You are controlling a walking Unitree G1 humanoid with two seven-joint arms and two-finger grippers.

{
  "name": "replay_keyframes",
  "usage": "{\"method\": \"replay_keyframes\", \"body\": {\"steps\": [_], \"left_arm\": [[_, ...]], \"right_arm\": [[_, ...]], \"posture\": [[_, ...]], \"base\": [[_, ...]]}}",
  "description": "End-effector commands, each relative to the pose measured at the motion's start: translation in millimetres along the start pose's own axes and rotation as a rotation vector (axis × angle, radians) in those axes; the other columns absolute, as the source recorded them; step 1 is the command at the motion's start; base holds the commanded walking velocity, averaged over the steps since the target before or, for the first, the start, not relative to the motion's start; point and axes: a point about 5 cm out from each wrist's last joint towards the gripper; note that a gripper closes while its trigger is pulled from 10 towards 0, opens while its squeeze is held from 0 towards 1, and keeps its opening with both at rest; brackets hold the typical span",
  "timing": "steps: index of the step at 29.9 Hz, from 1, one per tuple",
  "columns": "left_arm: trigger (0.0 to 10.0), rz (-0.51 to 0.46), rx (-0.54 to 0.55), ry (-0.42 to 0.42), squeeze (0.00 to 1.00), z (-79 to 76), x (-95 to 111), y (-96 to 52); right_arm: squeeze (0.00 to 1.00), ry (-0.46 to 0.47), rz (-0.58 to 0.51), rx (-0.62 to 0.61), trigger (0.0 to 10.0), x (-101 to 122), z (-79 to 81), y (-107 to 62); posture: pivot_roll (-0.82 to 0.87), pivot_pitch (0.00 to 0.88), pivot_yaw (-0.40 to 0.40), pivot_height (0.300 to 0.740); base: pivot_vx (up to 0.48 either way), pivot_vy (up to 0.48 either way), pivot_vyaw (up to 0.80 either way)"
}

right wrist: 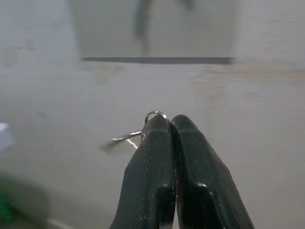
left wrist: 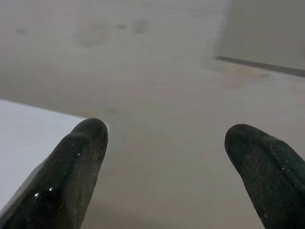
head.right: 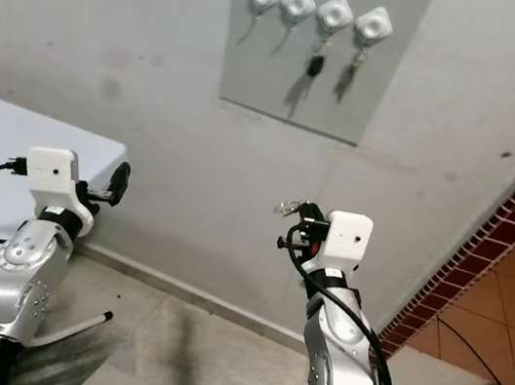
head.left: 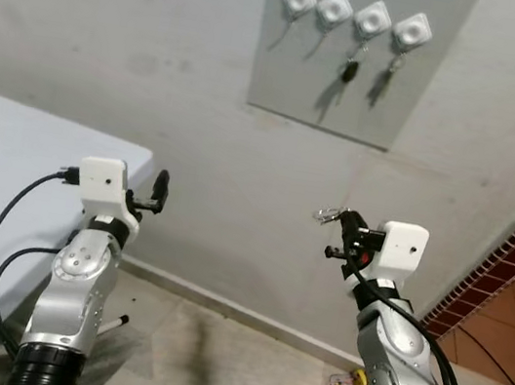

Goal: Hang keys on a hook

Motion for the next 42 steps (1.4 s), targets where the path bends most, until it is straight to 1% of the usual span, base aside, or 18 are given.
{"method": "replay_keyframes", "body": {"steps": [1,29,32,35,42], "left_arm": [[10.0,-0.010,-0.017,0.000,0.00,-5.7,4.4,1.3],[10.0,-0.007,-0.008,-0.008,0.00,-5.8,4.2,-0.8],[10.0,0.013,0.004,0.001,0.00,-5.9,2.6,-0.5],[10.0,0.014,0.016,0.010,0.00,-6.3,2.4,-0.6],[10.0,0.005,0.011,-0.002,0.00,-7.9,4.6,-0.9]], "right_arm": [[0.00,-0.015,-0.019,-0.017,10.0,6.1,-6.5,-1.6],[0.00,-0.017,-0.018,-0.007,10.0,6.5,-5.1,-1.8],[0.00,-0.017,-0.018,-0.006,10.0,6.8,-5.1,-2.1],[0.00,-0.017,-0.014,-0.005,10.0,6.3,-5.3,-2.0],[0.00,-0.022,-0.015,0.000,10.0,7.3,-5.2,-0.7]], "posture": [[-0.01,0.000,-0.016,0.732],[-0.01,0.000,-0.021,0.732],[-0.01,0.000,-0.021,0.732],[-0.01,0.000,-0.021,0.732],[-0.01,0.000,-0.019,0.732]], "base": [[0.349,0.000,0.00],[0.340,0.000,0.00],[0.000,0.000,0.00],[0.000,0.000,0.00],[0.000,0.000,0.00]]}}
Point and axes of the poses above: a point about 5 cm out from each wrist's last joint towards the gripper, its own y axis pointing out of the wrist towards the gripper, its own x axis along the axis of the wrist's last joint, z = x × y, and after that the axes turned 13 degrees about y, right-handed
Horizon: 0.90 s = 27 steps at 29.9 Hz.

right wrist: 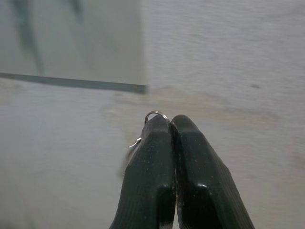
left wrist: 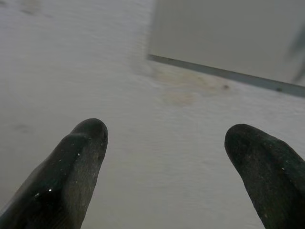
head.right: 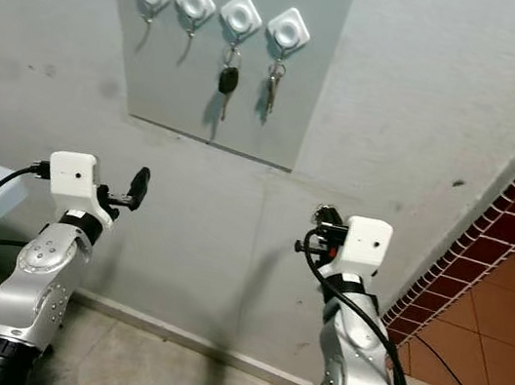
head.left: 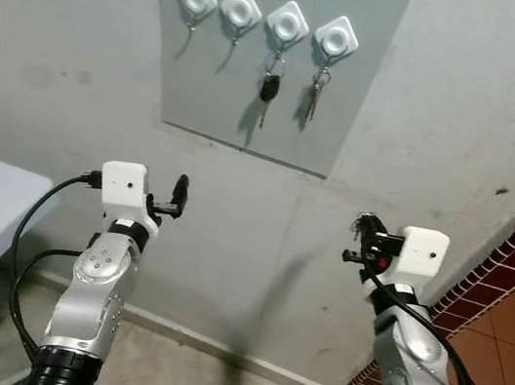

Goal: Hang keys on a hook

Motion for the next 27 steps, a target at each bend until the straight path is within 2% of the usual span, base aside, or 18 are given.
{"method": "replay_keyframes", "body": {"steps": [1,10,16,25,27], "left_arm": [[10.0,-0.014,0.004,0.010,0.00,0.6,5.7,0.7],[10.0,-0.058,-0.046,0.032,0.00,-3.7,22.6,6.0],[10.0,-0.057,-0.046,0.005,0.00,-1.7,26.4,7.0],[10.0,-0.028,-0.054,-0.001,0.00,-1.5,22.5,4.1],[10.0,-0.025,-0.057,-0.011,0.00,-1.7,22.2,4.0]], "right_arm": [[0.00,-0.005,-0.014,0.012,10.0,6.2,0.1,3.8],[0.00,-0.056,-0.036,0.079,10.0,19.6,2.6,17.5],[0.00,-0.062,-0.054,0.092,10.0,26.9,3.7,25.0],[0.00,-0.033,-0.029,0.113,10.0,13.6,14.4,19.3],[0.00,-0.027,-0.025,0.111,10.0,11.2,15.8,17.6]], "posture": [[-0.01,0.000,-0.019,0.732],[-0.01,0.000,-0.013,0.732],[0.00,0.000,-0.012,0.732],[0.00,0.000,-0.015,0.732],[0.00,0.000,-0.014,0.732]], "base": [[0.000,0.000,0.00],[0.000,0.000,0.00],[0.000,0.000,0.00],[0.000,0.000,0.00],[0.000,0.450,0.00]]}}
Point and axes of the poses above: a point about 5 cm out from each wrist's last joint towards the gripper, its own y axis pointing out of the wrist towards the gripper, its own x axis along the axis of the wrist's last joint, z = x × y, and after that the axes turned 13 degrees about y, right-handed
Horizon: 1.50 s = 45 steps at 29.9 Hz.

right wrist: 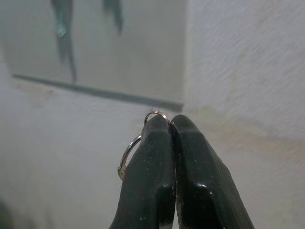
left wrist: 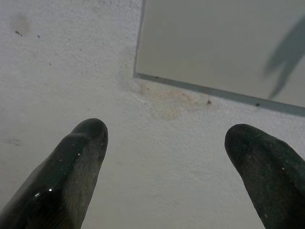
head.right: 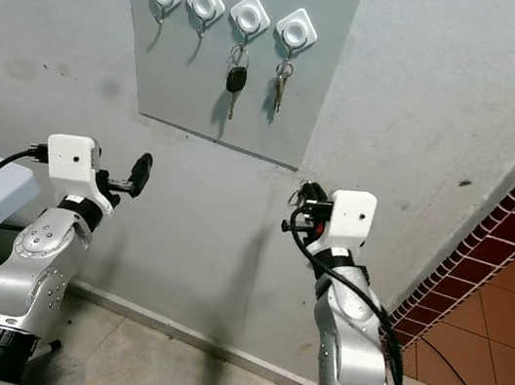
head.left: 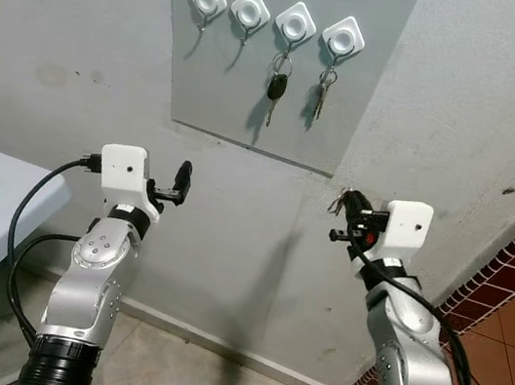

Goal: Hang keys on a hook

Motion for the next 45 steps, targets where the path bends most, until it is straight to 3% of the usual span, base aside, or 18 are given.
{"method": "replay_keyframes", "body": {"steps": [1,17,36,45], "left_arm": [[10.0,-0.005,-0.005,-0.001,0.00,1.7,2.4,-1.5],[10.0,0.005,-0.024,-0.001,0.00,-1.1,2.0,-1.5],[10.0,0.018,-0.035,0.040,0.00,-5.6,3.9,0.4],[10.0,-0.044,-0.146,0.155,0.00,-21.1,16.2,3.6]], "right_arm": [[0.00,-0.007,-0.028,0.006,10.0,5.7,2.3,-0.6],[0.00,0.010,-0.019,-0.022,10.0,-0.2,1.5,-10.0],[0.00,0.008,-0.015,-0.026,10.0,0.7,1.8,-9.5],[0.00,-0.011,-0.061,0.016,10.0,13.8,9.6,9.0]], "posture": [[0.00,0.000,-0.014,0.732],[-0.01,0.000,-0.011,0.732],[-0.01,0.000,-0.014,0.732],[-0.01,0.000,-0.004,0.732]], "base": [[0.000,0.450,0.00],[0.000,0.438,0.00],[0.000,0.000,0.00],[0.000,0.000,0.00]]}}
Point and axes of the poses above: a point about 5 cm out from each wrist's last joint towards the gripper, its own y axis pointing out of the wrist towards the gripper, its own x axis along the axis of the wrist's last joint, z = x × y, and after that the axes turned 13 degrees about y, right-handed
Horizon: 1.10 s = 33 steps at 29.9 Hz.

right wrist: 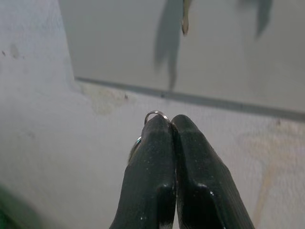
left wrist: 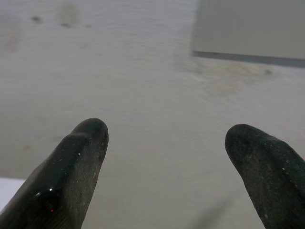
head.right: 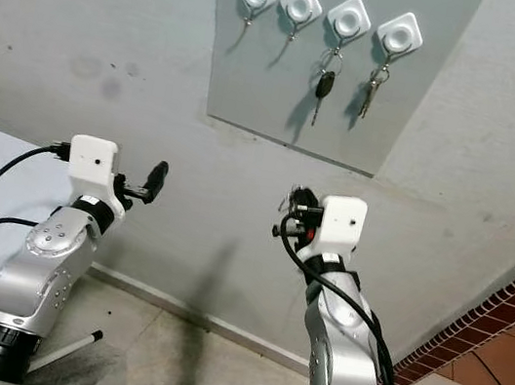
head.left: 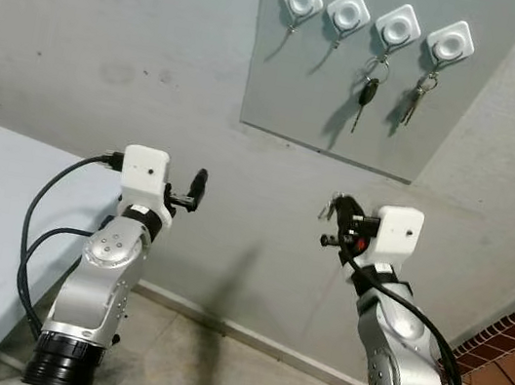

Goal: Hang keys on a hook

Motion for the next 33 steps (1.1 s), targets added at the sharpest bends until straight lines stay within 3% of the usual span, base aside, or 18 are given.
{"method": "replay_keyframes", "body": {"steps": [1,5,12,33], "left_arm": [[10.0,-0.053,-0.032,0.047,0.00,-1.6,13.2,2.4],[10.0,-0.066,-0.056,0.050,0.00,-4.9,16.5,3.8],[10.0,-0.175,-0.153,0.041,0.00,-14.8,50.2,14.4],[10.0,-0.250,-0.210,0.046,0.00,-23.0,79.3,19.4]], "right_arm": [[0.00,0.003,-0.019,0.008,10.0,3.9,1.7,6.0],[0.00,0.000,-0.027,0.021,10.0,7.1,4.9,12.3],[0.00,0.015,-0.087,0.184,10.0,34.1,34.2,49.2],[0.00,0.013,-0.166,0.257,10.0,64.6,45.0,82.9]], "posture": [[-0.01,0.000,-0.001,0.732],[-0.02,0.000,0.001,0.732],[-0.01,0.001,0.001,0.732],[0.00,0.016,-0.004,0.732]], "base": [[0.000,0.000,0.00],[0.000,0.000,0.00],[0.000,0.000,0.00],[0.000,0.000,0.00]]}}
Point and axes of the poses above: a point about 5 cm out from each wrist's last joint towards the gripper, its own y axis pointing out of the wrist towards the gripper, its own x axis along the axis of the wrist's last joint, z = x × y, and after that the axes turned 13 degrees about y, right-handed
